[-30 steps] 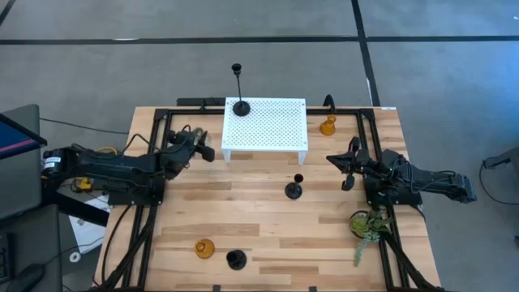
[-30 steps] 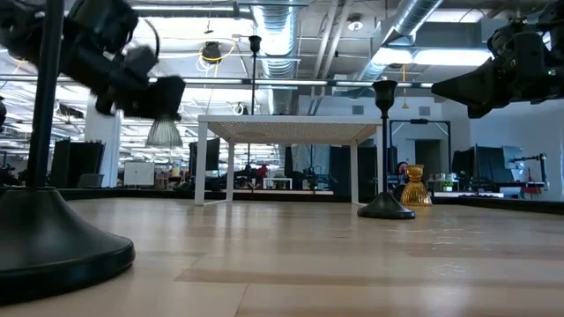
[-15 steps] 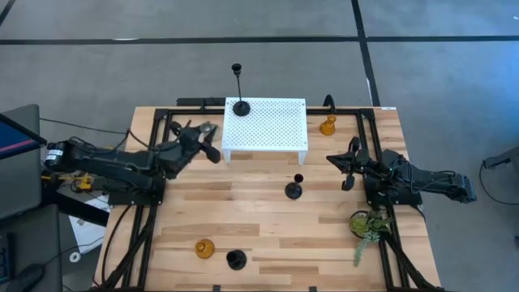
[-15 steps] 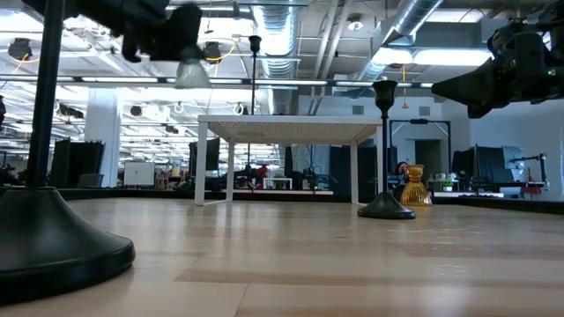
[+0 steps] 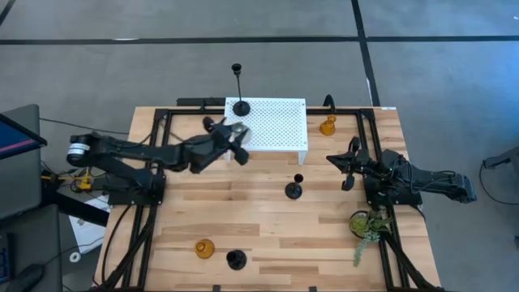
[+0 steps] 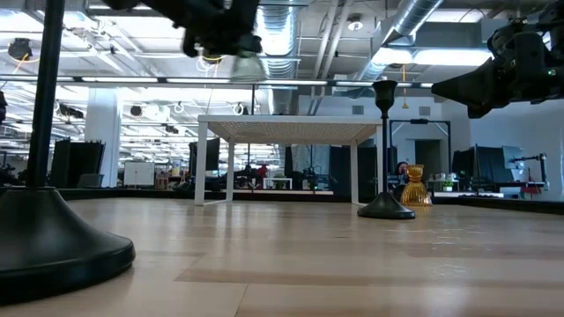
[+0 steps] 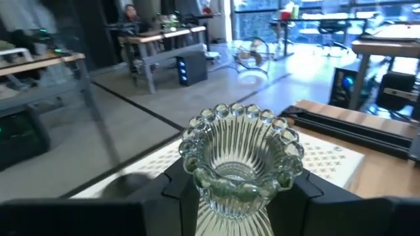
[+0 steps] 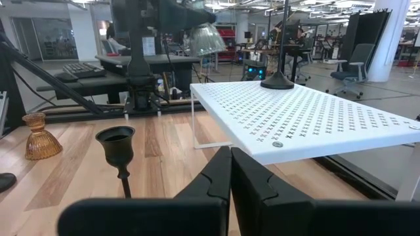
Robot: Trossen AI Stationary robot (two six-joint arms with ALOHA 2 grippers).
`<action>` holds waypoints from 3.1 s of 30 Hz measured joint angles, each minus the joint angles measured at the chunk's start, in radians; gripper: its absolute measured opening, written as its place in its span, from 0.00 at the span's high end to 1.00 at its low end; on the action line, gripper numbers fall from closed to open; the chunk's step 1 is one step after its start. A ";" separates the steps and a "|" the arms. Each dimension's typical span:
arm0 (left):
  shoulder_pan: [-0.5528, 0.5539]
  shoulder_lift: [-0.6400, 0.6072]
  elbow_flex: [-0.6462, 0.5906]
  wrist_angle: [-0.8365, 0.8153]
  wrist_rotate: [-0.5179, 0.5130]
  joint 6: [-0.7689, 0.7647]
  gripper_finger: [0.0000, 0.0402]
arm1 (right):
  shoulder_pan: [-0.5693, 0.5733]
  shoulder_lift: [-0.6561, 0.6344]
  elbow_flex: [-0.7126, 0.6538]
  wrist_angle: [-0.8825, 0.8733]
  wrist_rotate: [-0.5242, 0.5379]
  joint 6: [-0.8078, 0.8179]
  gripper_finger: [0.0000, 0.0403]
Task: Pick & Place candle stick holders
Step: Put the transparent glass candle holder on the shelf
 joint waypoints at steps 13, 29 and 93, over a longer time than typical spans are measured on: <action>0.220 0.231 0.159 0.063 0.329 -0.084 0.67 | 0.000 0.000 0.000 0.000 0.000 0.000 1.00; 0.270 0.400 0.264 0.113 0.354 -0.075 0.68 | -0.002 0.000 0.000 0.001 0.027 0.000 1.00; 0.269 0.418 0.264 0.065 0.366 -0.107 0.51 | -0.006 0.000 0.000 -0.001 0.027 0.000 1.00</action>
